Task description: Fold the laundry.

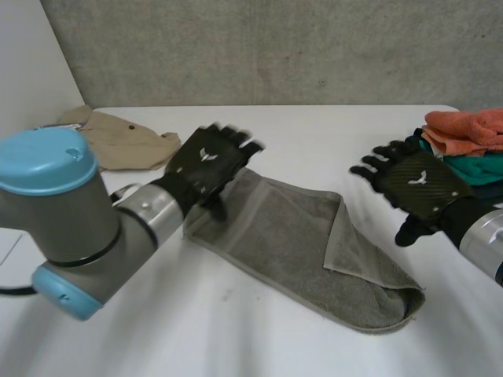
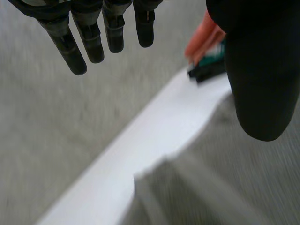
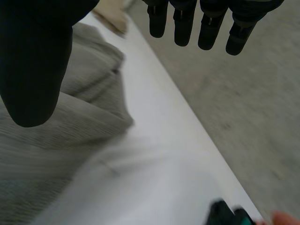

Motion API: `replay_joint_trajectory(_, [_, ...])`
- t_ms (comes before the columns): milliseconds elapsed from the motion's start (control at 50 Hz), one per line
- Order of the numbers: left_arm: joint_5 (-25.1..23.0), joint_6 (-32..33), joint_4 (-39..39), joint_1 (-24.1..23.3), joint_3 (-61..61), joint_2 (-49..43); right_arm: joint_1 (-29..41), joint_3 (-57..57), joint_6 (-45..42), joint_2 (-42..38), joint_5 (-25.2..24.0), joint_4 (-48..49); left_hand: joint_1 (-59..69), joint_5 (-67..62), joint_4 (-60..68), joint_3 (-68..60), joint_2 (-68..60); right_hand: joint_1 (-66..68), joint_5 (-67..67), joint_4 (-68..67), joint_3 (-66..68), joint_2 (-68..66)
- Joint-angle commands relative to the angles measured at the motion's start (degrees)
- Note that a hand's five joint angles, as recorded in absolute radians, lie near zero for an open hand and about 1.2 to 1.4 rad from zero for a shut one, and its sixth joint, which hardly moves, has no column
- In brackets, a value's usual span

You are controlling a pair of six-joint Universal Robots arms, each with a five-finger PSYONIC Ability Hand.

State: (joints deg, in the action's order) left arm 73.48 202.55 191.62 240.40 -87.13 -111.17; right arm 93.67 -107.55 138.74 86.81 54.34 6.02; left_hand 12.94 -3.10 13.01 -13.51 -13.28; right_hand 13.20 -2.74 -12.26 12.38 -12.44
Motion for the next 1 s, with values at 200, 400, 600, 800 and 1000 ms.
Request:
replay_joint_trajectory(200, [-0.53, 11.03, -5.38, 7.02, -4.80, -7.92, 12.06, 9.28, -20.34, -21.93, 4.19, -4.18, 14.75, -14.59, 14.68, -14.18, -14.41, 18.18, -18.64, -19.12, 19.00, -18.94])
replay_joint_trajectory(400, [-4.65, 11.03, -3.80, 6.31, -3.22, -10.91, 12.24, 9.55, -20.44, -23.26, 6.66, -0.31, 21.16, -21.00, 21.09, -20.59, -20.82, 54.08, -54.53, -55.01, 54.90, -54.84])
replay_joint_trajectory(600, [-4.66, 10.94, -0.72, 4.65, 0.29, -14.42, 11.80, 8.32, -15.00, -22.38, 6.84, -0.49, 24.36, -24.19, 24.29, -23.79, -24.02, 45.53, -45.99, -46.47, 46.35, -46.29])
replay_joint_trajectory(800, [-4.48, 10.85, -0.72, 2.53, 1.87, -16.01, 11.62, 7.27, -13.15, -20.19, 7.01, -0.75, 27.87, -27.71, 27.81, -27.31, -27.54, 34.57, -35.02, -35.50, 35.38, -35.33])
replay_joint_trajectory(1000, [-4.04, 10.85, -1.24, 2.18, 5.13, -18.82, 11.62, 7.27, -13.24, -20.10, 6.13, -0.66, 60.81, -60.65, 60.74, -60.25, -60.47, 56.39, -56.85, -57.33, 57.21, -57.15])
